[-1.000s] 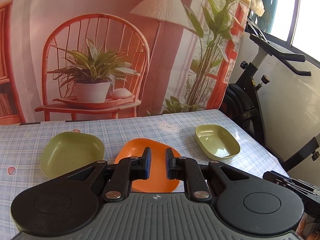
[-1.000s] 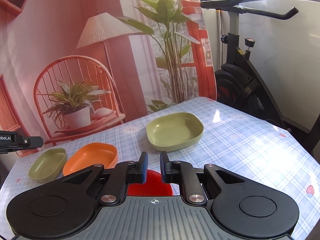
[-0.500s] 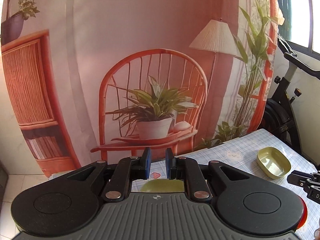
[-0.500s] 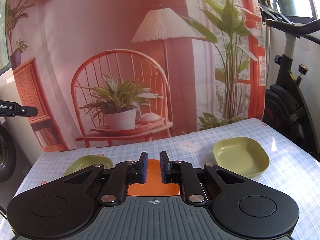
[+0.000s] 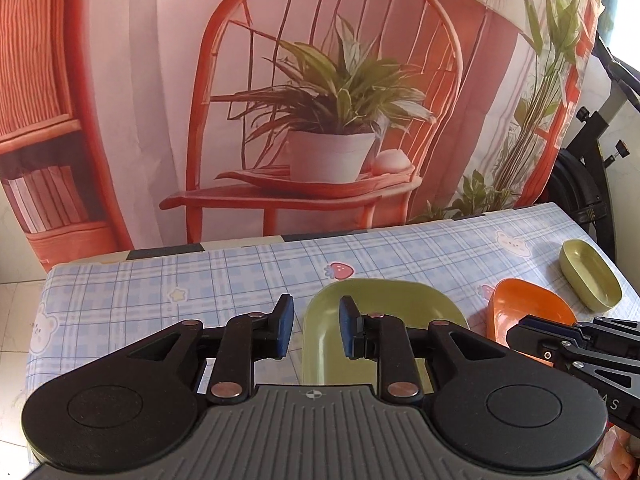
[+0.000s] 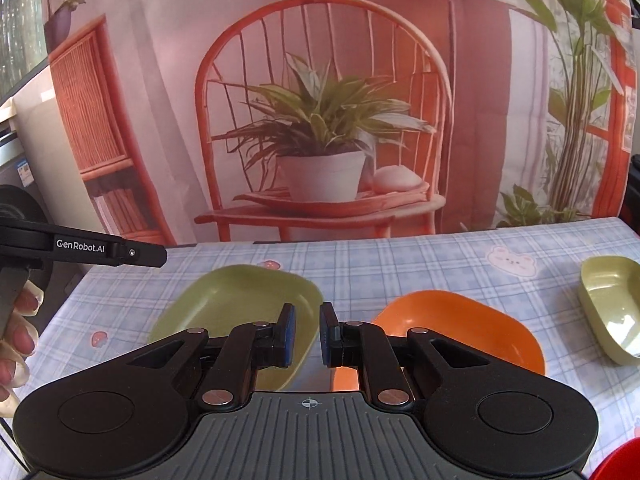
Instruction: Organize plates and bowls
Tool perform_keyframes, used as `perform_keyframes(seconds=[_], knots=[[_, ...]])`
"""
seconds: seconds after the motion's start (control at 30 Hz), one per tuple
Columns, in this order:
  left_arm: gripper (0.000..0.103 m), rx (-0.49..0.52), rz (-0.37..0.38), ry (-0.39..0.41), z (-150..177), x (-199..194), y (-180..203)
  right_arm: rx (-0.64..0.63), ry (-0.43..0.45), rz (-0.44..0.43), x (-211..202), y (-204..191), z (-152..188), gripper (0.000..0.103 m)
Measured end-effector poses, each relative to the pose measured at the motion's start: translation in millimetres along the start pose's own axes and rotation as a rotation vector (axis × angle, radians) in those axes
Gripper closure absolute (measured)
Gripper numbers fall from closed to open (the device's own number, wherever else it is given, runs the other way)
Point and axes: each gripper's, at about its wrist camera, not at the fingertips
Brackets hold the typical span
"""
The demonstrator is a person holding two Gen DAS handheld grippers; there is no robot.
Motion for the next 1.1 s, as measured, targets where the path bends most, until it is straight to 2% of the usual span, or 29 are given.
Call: perform_keyframes(seconds=[0.13,0.33,0.63,0.67,0.7,0.77,1.1], knots=[[0.074,0.034,0.000,-0.019,8,11,0,0.037,-0.045,0.010,22,2,3,0.093],[0.074,0.029,-0.008,-0.057,19,26,-1,0.064,-0.106,0.018,43,8,11,0.093],[0.074,0.037,-0.032,-0.141,33,43,6,0.088,-0.137,0.013,51,12,14,0.093],[0.076,0.034,-0.040,-0.144,34,43,6,0.089,-0.138,0.011,51,12,15,0.093],[0.083,0.030,-0.046,-0.143,35,43,6,0.092,-0.140,0.009,51,12,15,0.093],[0.092,0.019,-0.041,-0.136,37,41,6,0.093,-0.140,0.000,50,12,16,0.094],[0.094,0.033,-0.083,-0.130,45,9,14,0.138,-0.142,-0.023,30,6,25,0.095]])
Point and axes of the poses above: each gripper's, at about its wrist camera, not at the fingertips, and x roughly the way its jaws point, y to its right, z to its underside, and after that the axes turned 6 degrees about -z, right-handed
